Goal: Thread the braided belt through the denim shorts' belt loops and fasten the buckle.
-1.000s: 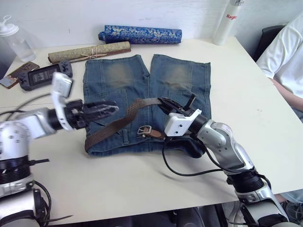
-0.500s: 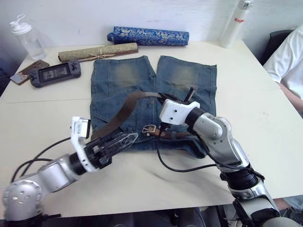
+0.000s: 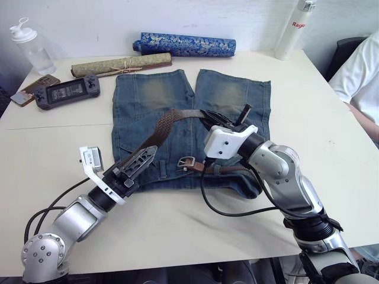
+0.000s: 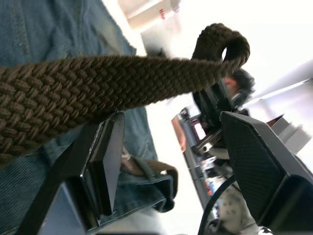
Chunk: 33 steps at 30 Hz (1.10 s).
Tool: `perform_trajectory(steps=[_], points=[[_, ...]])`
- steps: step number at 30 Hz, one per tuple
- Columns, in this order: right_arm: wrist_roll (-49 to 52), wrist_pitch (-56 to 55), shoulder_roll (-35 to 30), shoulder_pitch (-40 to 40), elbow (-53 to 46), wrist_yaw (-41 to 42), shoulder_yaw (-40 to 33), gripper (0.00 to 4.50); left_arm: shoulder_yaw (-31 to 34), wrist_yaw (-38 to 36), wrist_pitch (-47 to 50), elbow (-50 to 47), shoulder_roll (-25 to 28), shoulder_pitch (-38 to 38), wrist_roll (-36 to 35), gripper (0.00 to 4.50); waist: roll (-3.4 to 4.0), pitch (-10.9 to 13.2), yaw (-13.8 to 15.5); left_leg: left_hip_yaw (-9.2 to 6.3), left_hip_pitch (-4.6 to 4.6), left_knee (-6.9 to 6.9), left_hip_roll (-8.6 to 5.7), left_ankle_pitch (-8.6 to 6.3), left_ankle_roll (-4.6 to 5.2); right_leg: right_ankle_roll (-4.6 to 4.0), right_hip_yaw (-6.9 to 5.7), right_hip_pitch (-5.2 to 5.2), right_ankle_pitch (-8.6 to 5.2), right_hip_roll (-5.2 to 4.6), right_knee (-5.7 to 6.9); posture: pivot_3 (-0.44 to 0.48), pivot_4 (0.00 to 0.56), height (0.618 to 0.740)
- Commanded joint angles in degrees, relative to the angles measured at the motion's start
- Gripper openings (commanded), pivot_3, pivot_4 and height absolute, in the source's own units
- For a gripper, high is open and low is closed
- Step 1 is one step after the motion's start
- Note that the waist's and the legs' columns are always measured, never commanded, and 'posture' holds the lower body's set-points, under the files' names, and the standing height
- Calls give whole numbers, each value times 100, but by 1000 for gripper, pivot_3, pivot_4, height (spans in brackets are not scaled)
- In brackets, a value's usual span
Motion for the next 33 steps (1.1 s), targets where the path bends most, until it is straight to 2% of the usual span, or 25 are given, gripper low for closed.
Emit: perform_trajectory(steps=[1, 4, 8, 16, 20, 27, 33], points=[[-210, -928, -10, -30, 12, -695, -62, 0, -101, 14, -162, -385, 103, -133, -498, 3444, 0, 0, -8, 0, 0, 1, 0, 0, 0, 0, 0, 0, 0, 0, 0, 0, 150, 645], [-215, -1414, 1, -67, 293, -963, -50, 0, -161, 110, -174, -412, 299, -111, -705, 3444, -1, 0, -16, 0, 1, 1, 0, 0, 0, 0, 2, 0, 0, 1, 3, 0, 150, 645], [252, -1387, 146, -62, 559, -819, -141, 0, -163, 206, -292, -414, 484, -294, -851, 3444, -1, 0, -19, -1, 1, 2, 0, 0, 1, -2, 1, 0, -1, 1, 5, 0, 150, 645], [349, -1453, 164, -149, 624, -791, -206, 0, -306, 715, -648, -381, -102, -539, -852, 3444, 0, 0, -9, 0, -8, 33, 0, -16, 27, -3, 5, 0, -3, 2, 11, 0, 150, 645], [227, -1514, 141, -185, 617, -844, -195, 0, -428, 1352, -793, -369, -584, -573, -852, 3444, 0, 0, -4, 0, -11, 44, 0, -18, 29, -3, 7, 0, -3, 3, 12, 0, 150, 645], [124, -1563, 80, -190, 665, -823, -164, 0, -192, 2883, -1584, -668, -2099, -804, -852, 3444, 0, 0, 15, 3, -19, 70, 0, -37, 61, 5, 10, 0, -8, 3, 18, 0, 150, 645], [86, -1630, 17, -141, 705, -840, -179, 0, -203, 3626, -2065, -1170, -2845, -784, -852, 3444, -3, 0, 37, 5, -26, 78, 0, -38, 60, 5, 12, 0, -7, 3, 14, 0, 150, 645]])
